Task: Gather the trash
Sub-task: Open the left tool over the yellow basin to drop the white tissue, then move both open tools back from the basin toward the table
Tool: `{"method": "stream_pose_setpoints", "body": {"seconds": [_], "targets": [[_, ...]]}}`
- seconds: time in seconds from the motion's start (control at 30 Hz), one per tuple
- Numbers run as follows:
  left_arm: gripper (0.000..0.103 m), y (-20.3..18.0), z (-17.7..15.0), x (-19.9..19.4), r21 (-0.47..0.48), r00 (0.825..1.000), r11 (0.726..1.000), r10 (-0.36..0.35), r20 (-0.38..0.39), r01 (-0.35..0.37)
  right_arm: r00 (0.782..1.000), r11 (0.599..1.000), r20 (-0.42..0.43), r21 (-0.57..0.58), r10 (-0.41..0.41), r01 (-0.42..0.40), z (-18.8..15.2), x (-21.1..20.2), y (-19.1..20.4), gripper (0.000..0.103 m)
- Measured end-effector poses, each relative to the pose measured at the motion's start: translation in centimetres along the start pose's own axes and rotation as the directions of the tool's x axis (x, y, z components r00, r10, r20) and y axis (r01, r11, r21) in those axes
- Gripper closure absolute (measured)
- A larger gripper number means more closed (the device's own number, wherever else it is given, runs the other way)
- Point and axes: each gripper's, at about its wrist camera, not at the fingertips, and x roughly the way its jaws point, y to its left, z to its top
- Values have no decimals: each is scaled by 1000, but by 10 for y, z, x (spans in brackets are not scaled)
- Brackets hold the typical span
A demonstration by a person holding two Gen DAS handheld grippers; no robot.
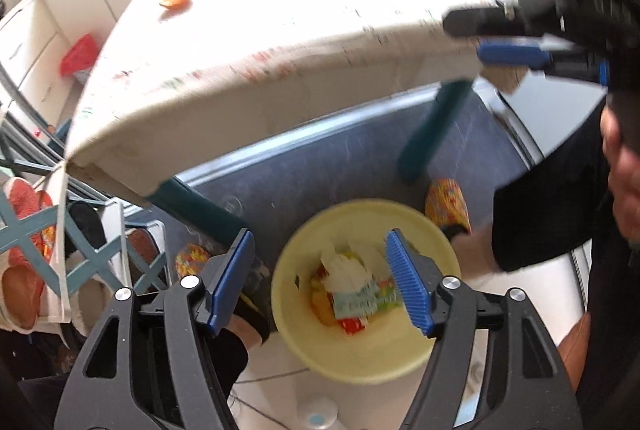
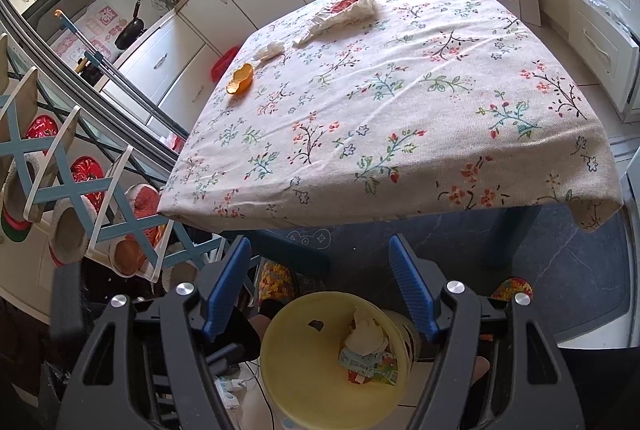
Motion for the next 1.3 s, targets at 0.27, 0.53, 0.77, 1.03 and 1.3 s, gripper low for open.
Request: {"method": "stream_pose_setpoints", "body": {"seconds": [0.27,0.53,0.77,1.03,1.3], "targets": [[28,12,11,-14,-67,995,997,43,87,-38,1000,1000,4,-13,-7,7,0,2,5,33],[25,21,19,-25,-120,988,991,67,138,-51,1000,999,10,-43,-7,8,0,4,16,32],[24,33,31,-39,-187,977,981,94,194,-58,1000,995,27,-97,-3,5,4,7,35,30],[23,60,58,-49,-229,963,969,150,225,-98,998,983,55,-182,6,5,25,8,60,30],[22,95,88,-48,-281,951,951,197,238,-127,995,962,101,-270,-19,45,67,16,72,30]]}}
